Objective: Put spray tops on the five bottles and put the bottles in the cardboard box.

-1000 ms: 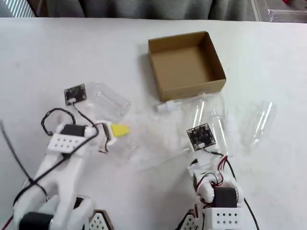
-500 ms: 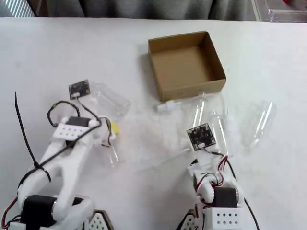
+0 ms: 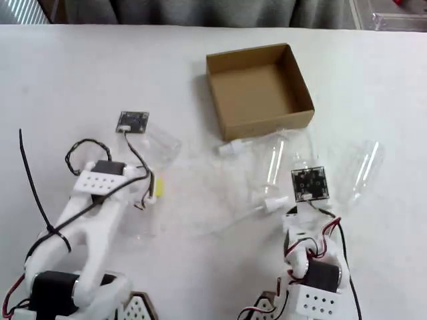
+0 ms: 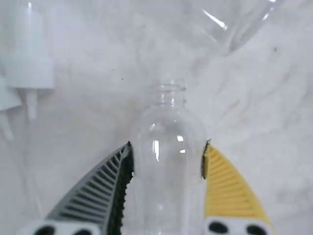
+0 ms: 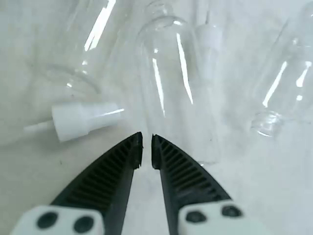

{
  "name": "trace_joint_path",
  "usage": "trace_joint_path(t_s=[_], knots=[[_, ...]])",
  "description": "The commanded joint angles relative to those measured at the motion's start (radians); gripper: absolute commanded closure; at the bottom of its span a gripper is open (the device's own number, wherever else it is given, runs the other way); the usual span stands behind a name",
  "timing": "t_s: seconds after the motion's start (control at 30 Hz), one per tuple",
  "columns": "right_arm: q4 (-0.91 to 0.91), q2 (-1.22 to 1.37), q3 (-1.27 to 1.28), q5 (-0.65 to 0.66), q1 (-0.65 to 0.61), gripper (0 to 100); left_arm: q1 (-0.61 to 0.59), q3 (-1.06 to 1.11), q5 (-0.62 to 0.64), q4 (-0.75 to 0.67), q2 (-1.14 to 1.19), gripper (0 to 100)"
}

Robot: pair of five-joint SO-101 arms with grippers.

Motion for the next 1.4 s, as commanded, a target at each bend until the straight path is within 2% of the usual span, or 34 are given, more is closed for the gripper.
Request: trace_joint_path(t_s=[0.0, 0.13, 0.23, 0.57, 0.9, 0.97, 1.17, 1.37], knots=[[-0.054, 0.001, -0.129, 0.008, 0.016, 97.7, -0.013, -0.028, -0.032, 0.023, -0.002, 94], [-0.050, 0.022, -0.305, 0.008, -0.022, 97.8, -0.013, -0.028, -0.034, 0.023, -0.002, 94], [-0.054, 0.163, -0.434, 0.008, -0.074, 97.8, -0.015, -0.026, -0.034, 0.028, -0.002, 94], [-0.045, 1.072, -1.079, 0.008, -0.111, 97.4, -0.015, -0.026, -0.038, 0.048, -0.001, 94], [0.107, 1.844, -1.749, 0.008, -0.111, 97.2, -0.015, -0.026, -0.038, 0.044, 0.004, 94], [0.120, 1.977, -1.875, 0.008, -0.108, 94.7, -0.015, -0.026, -0.038, 0.044, 0.004, 94], [0.165, 2.325, -2.234, 0.006, -0.107, 77.7, -0.015, -0.026, -0.040, 0.043, 0.004, 94], [0.251, 2.588, -2.561, 0.000, -0.096, 77.2, -0.015, -0.026, -0.040, 0.035, 0.004, 94]])
